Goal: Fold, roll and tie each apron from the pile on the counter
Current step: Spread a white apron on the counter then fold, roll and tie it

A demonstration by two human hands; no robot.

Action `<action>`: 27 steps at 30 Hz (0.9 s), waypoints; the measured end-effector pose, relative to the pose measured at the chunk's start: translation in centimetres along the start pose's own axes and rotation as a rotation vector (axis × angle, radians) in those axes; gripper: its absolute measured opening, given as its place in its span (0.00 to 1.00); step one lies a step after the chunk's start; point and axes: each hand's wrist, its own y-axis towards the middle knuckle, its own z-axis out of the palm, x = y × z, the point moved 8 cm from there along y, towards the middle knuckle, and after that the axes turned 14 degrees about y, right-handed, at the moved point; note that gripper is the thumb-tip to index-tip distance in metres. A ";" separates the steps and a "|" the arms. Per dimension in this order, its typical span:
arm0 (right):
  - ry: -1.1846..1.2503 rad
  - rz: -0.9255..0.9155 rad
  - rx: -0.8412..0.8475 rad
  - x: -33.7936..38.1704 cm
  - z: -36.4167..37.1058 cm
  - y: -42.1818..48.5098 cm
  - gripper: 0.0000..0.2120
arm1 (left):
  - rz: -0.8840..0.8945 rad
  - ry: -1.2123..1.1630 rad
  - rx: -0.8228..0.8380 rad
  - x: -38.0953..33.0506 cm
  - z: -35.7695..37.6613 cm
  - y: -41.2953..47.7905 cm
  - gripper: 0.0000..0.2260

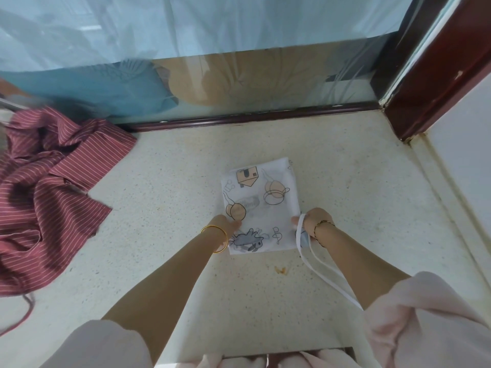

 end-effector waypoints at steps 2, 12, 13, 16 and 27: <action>-0.023 0.010 0.006 0.0 0.0 0.0 0.15 | 0.004 0.015 -0.021 -0.1 0.1 0.1 0.13; -0.127 -0.016 0.015 0.1 0.0 0.5 0.15 | 0.165 0.327 -0.641 -3.8 -3.8 -2.1 0.19; -0.134 -0.016 0.011 0.2 0.1 0.4 0.15 | 0.319 0.430 -0.802 -5.8 -4.1 -3.0 0.21; -0.172 -0.003 -0.011 0.2 0.1 0.6 0.18 | 0.630 0.721 -0.692 -11.1 -1.2 -3.1 0.25; 0.405 0.159 0.169 -1.6 -2.7 -0.3 0.20 | 0.454 1.049 -0.301 -10.4 3.6 2.6 0.31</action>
